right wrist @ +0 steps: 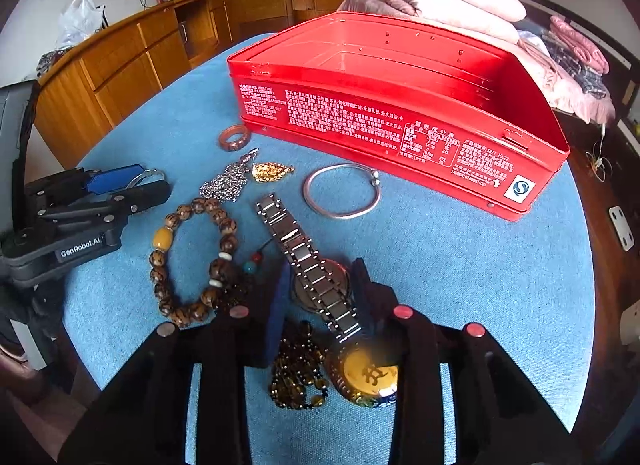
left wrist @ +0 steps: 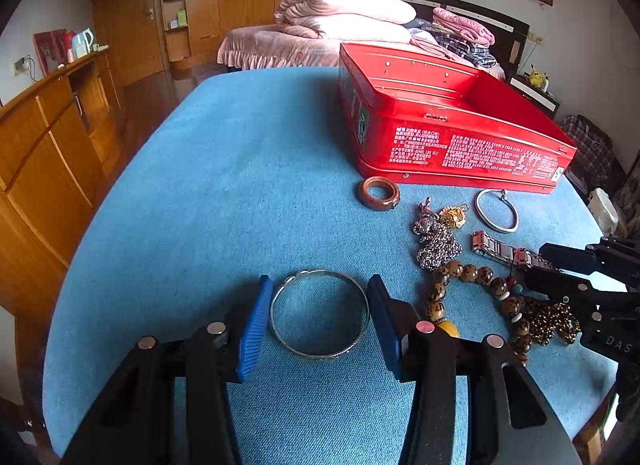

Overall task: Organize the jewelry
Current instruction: 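Grasp the silver watch with the right tool while the left tool grasps the silver bangle, then lift the watch and bangle into the red tin box and open both tools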

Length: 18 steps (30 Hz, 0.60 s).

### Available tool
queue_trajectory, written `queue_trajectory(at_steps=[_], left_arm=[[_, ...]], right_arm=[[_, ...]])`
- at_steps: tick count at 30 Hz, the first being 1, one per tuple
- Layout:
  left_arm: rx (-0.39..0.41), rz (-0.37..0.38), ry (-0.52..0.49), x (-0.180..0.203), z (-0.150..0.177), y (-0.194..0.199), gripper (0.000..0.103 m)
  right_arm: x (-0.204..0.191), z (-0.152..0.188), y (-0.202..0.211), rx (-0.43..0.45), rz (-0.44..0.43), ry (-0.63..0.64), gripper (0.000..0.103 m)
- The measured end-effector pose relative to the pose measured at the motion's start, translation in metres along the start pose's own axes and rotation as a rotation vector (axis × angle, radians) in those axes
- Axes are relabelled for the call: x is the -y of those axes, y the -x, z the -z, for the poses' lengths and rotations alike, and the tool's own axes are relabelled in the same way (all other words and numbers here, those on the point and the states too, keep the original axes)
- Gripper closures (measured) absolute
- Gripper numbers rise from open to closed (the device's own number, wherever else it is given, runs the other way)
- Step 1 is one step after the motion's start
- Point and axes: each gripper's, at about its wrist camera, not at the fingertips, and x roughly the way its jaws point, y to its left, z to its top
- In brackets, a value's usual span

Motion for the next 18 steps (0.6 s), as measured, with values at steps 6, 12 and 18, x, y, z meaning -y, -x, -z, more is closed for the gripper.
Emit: queue_trajectory(at_steps=[6, 12, 18], left_arm=[[0.001, -0.006, -0.002, 0.003, -0.002, -0.003, 0.054], [0.005, -0.008, -0.004, 0.005, 0.000, -0.001, 0.055], [0.005, 0.027, 0.008, 0.006, 0.001, 0.003, 0.055]], right_arm=[[-0.003, -0.007, -0.008, 0.009, 0.012, 0.042, 0.068], [-0.001, 0.000, -0.001, 0.030, 0.017, 0.011, 0.073], [0.011, 0.004, 0.007, 0.047, -0.020, -0.081, 0.073]])
